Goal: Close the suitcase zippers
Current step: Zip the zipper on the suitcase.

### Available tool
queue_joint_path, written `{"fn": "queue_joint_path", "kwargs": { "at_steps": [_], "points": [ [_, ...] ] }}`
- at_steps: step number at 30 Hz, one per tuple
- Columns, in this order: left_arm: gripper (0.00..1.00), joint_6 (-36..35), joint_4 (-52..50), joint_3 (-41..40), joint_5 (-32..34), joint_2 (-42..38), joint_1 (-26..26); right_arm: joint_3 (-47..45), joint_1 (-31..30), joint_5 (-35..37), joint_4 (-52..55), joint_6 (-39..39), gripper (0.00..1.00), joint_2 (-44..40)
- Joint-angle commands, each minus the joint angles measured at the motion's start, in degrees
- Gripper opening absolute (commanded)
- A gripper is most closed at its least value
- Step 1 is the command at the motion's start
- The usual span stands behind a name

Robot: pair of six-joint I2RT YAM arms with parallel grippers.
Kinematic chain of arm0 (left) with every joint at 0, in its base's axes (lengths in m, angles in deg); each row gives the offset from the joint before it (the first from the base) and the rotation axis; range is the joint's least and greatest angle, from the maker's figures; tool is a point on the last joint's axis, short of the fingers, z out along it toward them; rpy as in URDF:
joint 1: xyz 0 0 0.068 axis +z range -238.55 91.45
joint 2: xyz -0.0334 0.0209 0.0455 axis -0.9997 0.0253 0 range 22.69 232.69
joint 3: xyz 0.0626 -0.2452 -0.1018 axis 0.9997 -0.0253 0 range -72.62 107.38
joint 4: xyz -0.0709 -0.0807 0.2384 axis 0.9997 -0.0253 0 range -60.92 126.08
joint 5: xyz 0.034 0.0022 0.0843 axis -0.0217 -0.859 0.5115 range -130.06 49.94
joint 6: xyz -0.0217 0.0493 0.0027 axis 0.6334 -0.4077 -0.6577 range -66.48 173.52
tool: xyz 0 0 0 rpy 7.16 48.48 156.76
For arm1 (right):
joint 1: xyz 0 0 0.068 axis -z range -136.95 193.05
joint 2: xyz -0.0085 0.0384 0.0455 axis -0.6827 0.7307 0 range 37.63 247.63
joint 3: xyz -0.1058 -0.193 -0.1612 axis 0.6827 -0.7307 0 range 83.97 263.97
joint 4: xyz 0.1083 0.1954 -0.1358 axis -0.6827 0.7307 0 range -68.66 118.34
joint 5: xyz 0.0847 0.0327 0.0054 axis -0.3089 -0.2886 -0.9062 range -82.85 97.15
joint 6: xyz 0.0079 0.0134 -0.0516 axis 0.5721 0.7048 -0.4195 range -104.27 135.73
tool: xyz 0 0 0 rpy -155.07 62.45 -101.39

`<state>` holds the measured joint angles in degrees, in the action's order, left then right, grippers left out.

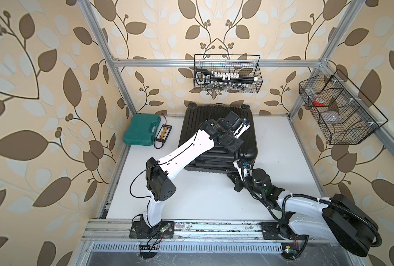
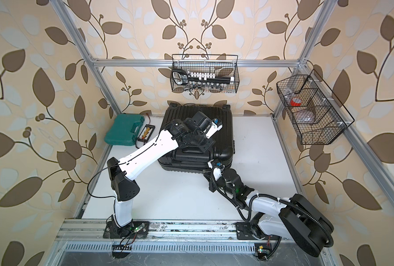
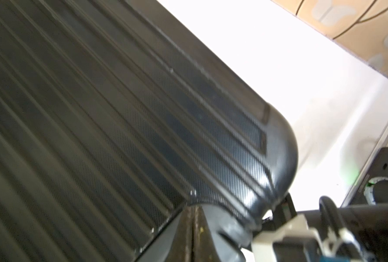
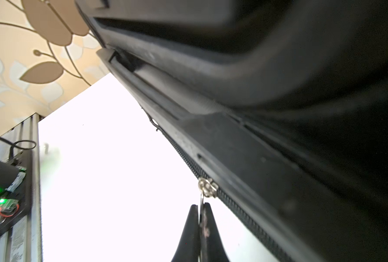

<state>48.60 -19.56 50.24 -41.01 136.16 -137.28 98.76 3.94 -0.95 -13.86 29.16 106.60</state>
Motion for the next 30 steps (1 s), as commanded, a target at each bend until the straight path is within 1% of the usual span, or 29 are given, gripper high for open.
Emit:
{"fn": "queue_joint_path", "kwargs": {
  "at_steps": [1,2,4,6,9,10,14,16,18,19,22,25,30],
  "points": [
    [0.12,-1.05,-3.41,2.74,1.16,0.60,0.04,2.37,-0.35,1.25,0.62,0.35,0.00,0.21],
    [0.13,-1.83,-3.96,2.50,2.35,-0.01,0.11,2.44,-0.20,2.89,1.74,0.30,0.00,-0.01],
    [0.19,-4.60,-4.89,0.77,2.69,-2.18,0.38,2.40,0.47,4.59,3.49,0.66,0.00,-0.41],
    [0.24,-6.98,-4.42,-2.84,2.55,-5.37,0.92,2.27,1.32,5.50,4.75,1.19,0.00,-0.73],
    [0.41,-11.99,-3.16,-11.25,0.40,-10.98,2.07,1.83,2.80,5.83,5.63,1.82,0.00,-1.28],
    [0.46,-13.55,-2.73,-13.84,-0.20,-12.85,2.56,1.66,3.20,5.82,5.75,1.90,0.00,-1.53],
    [0.58,-19.98,-1.00,-22.30,-4.93,-18.84,4.76,1.39,4.36,5.29,6.41,1.62,0.00,-2.47],
    [0.63,-23.50,1.57,-26.28,-5.98,-21.31,5.09,1.31,4.73,4.86,6.50,1.44,0.00,-2.61],
    [0.65,-27.08,4.60,-29.57,-7.06,-22.77,5.14,1.30,4.91,4.54,6.55,1.46,0.00,-2.69],
    [0.65,-27.65,6.32,-30.53,-7.12,-23.17,5.11,1.30,4.89,4.20,6.54,1.48,0.00,-2.70],
    [0.66,-30.88,8.18,-31.50,-8.42,-22.88,5.13,1.21,4.86,3.72,6.40,1.60,0.00,-2.83],
    [0.65,-32.53,8.67,-30.96,-9.32,-21.52,5.11,1.21,4.87,3.62,6.46,1.64,0.00,-3.05],
    [0.62,-34.20,6.76,-28.10,-6.45,-17.02,5.14,1.21,4.92,3.40,6.61,1.59,0.00,-3.58]
  ]
}}
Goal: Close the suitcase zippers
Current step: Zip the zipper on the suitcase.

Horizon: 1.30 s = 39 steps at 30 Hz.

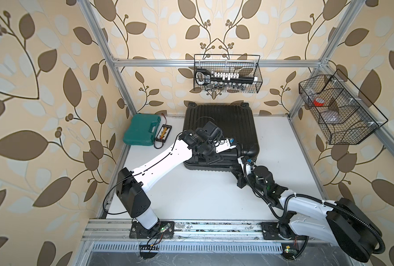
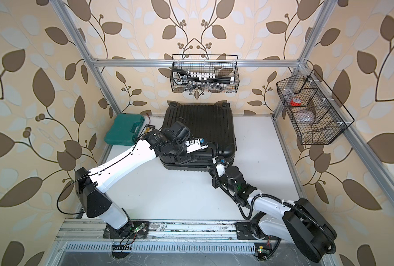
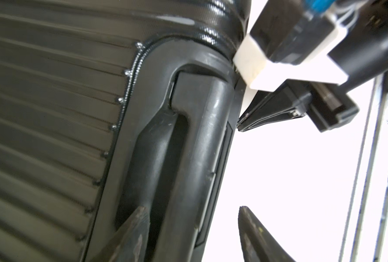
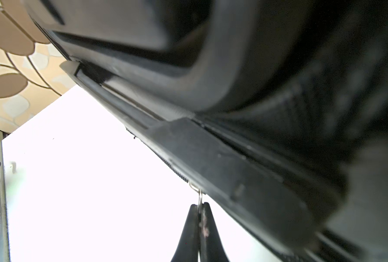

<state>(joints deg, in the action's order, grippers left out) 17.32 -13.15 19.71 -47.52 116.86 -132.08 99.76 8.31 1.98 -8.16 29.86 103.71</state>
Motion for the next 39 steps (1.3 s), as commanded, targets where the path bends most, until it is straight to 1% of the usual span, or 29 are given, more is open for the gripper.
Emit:
{"fn": "queue_joint_path", "kwargs": {
  "at_steps": [1,6,11,14,16,18,22,26,29,30,34,37,39],
  "points": [
    [0.61,-3.08,0.02,3.22,0.82,3.38,-0.08,0.20,0.51,0.24,0.92,0.77,0.00,-0.85],
    [0.57,-3.51,-1.91,7.33,3.41,8.48,-0.08,0.20,0.53,-1.13,0.93,0.14,0.00,-0.63],
    [0.48,-1.34,-2.23,10.97,2.79,11.83,-0.37,0.29,0.48,-3.30,-0.56,0.04,0.00,1.20],
    [0.38,1.04,-1.76,12.75,2.49,13.43,-1.09,0.38,0.46,-5.37,-2.17,0.28,0.00,2.24],
    [0.29,3.16,-1.07,13.68,2.83,14.19,-1.84,0.29,0.05,-6.42,-3.18,-0.21,0.00,2.45],
    [0.23,5.72,0.15,14.26,2.67,14.78,-2.33,0.12,-0.91,-6.43,-4.14,-0.92,0.00,2.21],
    [0.19,10.20,1.79,16.47,1.42,16.45,-2.92,0.20,-3.23,-6.52,-5.62,-2.99,0.00,2.12],
    [0.18,14.93,2.65,20.42,2.41,19.19,-3.21,0.03,-5.81,-6.21,-8.04,-5.43,0.00,2.50],
    [0.18,18.10,1.88,24.46,3.82,22.47,-3.23,0.49,-8.05,-6.26,-9.22,-7.08,0.00,3.19],
    [0.18,19.19,1.48,27.86,4.24,23.68,-3.32,0.79,-8.85,-6.54,-9.48,-7.90,0.00,3.50],
    [0.18,23.32,0.52,35.01,4.42,28.05,-3.33,2.81,-12.39,-7.05,-9.10,-10.82,0.00,4.78],
    [0.18,26.15,1.53,38.75,4.71,30.38,-3.38,4.01,-15.97,-6.22,-9.09,-13.76,0.00,5.29],
    [0.18,27.49,2.57,40.16,4.63,31.42,-3.39,4.90,-17.48,-6.18,-8.95,-14.04,0.00,5.76]
  ]
}}
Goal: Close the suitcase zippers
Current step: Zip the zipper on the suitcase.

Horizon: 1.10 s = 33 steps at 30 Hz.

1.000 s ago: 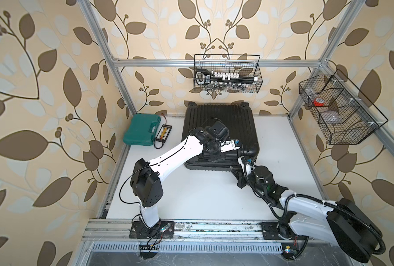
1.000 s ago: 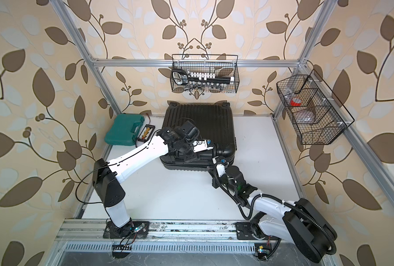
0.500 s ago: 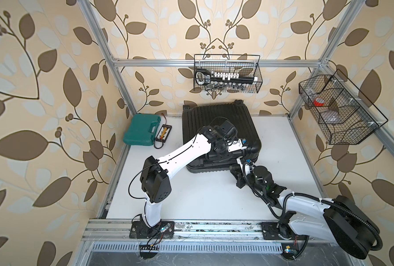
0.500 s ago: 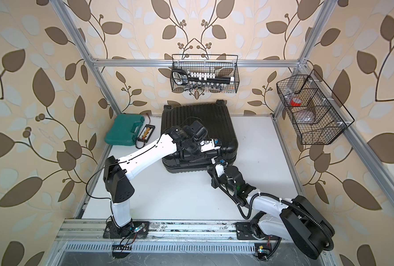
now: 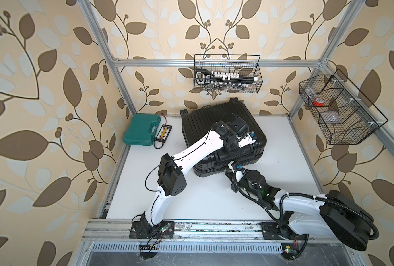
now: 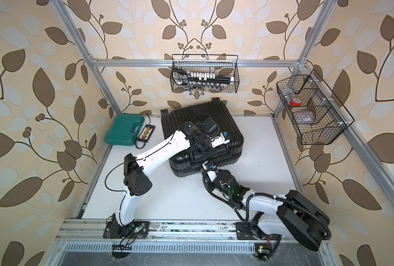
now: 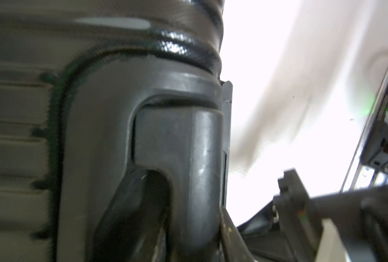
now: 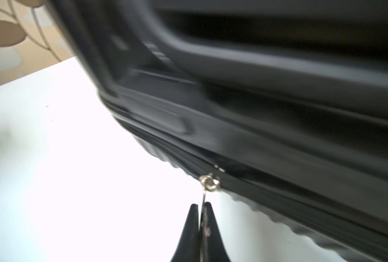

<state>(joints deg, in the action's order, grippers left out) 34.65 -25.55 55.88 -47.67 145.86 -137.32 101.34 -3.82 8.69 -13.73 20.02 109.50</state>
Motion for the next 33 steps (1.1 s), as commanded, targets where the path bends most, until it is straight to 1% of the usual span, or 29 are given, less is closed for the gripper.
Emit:
{"fn": "queue_joint_path", "kwargs": {
  "at_steps": [1,6,15,18,20,21,22,23,24,25,28,31,33],
  "points": [
    [0.18,10.71,15.80,4.35,4.77,2.77,1.85,3.95,-5.90,-13.37,-3.11,-4.12,0.00,0.40],
    [0.18,11.46,17.92,5.00,4.51,3.73,1.84,5.38,-8.07,-13.40,-3.58,-3.68,0.00,2.21],
    [0.18,12.76,21.46,7.71,1.33,6.94,1.84,9.83,-13.40,-17.17,-2.15,-4.32,0.00,6.08],
    [0.17,13.85,22.51,8.63,-1.13,8.46,1.84,10.54,-14.04,-15.89,-3.12,-3.22,0.00,7.28],
    [0.17,14.13,22.05,9.38,-2.66,8.88,1.84,10.67,-14.17,-12.73,-3.09,-1.85,0.00,7.49],
    [0.19,13.95,21.77,9.40,-3.32,8.63,1.84,10.52,-14.21,-10.79,-2.60,-1.30,0.00,7.32],
    [0.24,13.82,21.64,9.16,-3.60,7.99,1.84,10.26,-14.19,-8.42,-1.91,-0.78,0.00,7.15],
    [0.32,13.69,21.47,8.84,-4.03,7.19,1.84,10.03,-14.15,-6.43,-1.31,-0.26,0.00,7.05],
    [0.45,13.60,21.37,8.23,-4.20,6.00,1.84,9.73,-14.09,-4.89,-0.59,0.08,0.00,6.96],
    [0.54,13.38,21.59,7.41,-4.88,4.61,1.84,9.39,-14.03,-3.86,-0.19,0.43,0.00,7.02],
    [0.72,12.39,23.36,3.87,-6.24,-0.11,1.91,8.44,-13.62,-2.78,-0.19,2.55,0.00,7.70],
    [0.83,11.62,23.64,2.01,-5.43,-3.67,1.92,8.38,-13.59,-1.73,0.16,4.11,0.00,8.77],
    [0.85,10.95,22.75,1.97,-3.39,-5.19,2.01,8.31,-13.51,-1.50,0.13,4.48,0.00,9.34]
  ]
}}
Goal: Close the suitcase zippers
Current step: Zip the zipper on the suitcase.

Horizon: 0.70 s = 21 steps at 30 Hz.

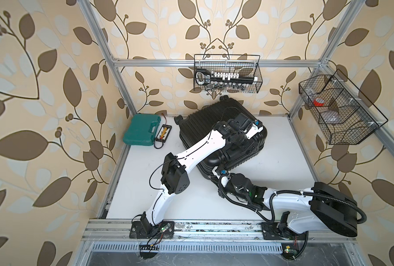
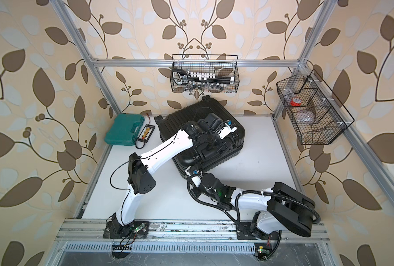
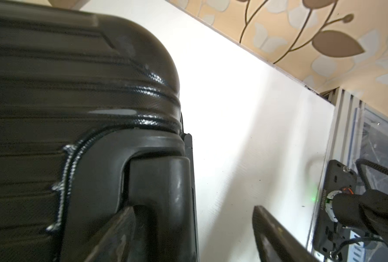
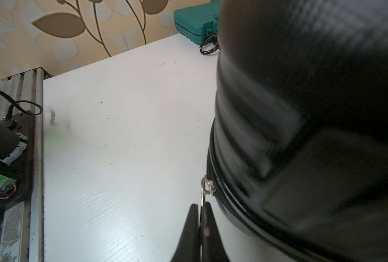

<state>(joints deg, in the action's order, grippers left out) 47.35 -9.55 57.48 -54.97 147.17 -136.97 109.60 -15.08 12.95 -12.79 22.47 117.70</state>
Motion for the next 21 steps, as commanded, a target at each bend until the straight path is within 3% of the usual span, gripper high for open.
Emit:
{"fn": "queue_joint_path", "kwargs": {
  "at_steps": [1,6,12,17,21],
  "points": [
    [0.86,-2.06,6.38,0.33,5.53,-7.11,1.79,0.04,-2.24,-5.59,-0.84,2.13,0.00,1.31],
    [0.86,0.85,5.20,-0.23,10.84,-9.53,5.68,0.12,-1.85,-5.17,-0.55,2.13,0.00,1.32],
    [0.85,11.85,5.23,-4.09,11.87,-13.45,19.16,-0.20,-1.08,-5.10,-0.02,2.35,0.00,0.79],
    [0.79,14.59,4.46,-4.99,13.56,-13.04,30.15,-0.57,-0.59,-5.19,0.03,2.49,0.00,0.27],
    [0.68,16.74,3.18,-4.68,12.88,-10.61,37.06,-0.41,-0.24,-5.44,0.45,2.49,0.00,0.00]
  ]
}}
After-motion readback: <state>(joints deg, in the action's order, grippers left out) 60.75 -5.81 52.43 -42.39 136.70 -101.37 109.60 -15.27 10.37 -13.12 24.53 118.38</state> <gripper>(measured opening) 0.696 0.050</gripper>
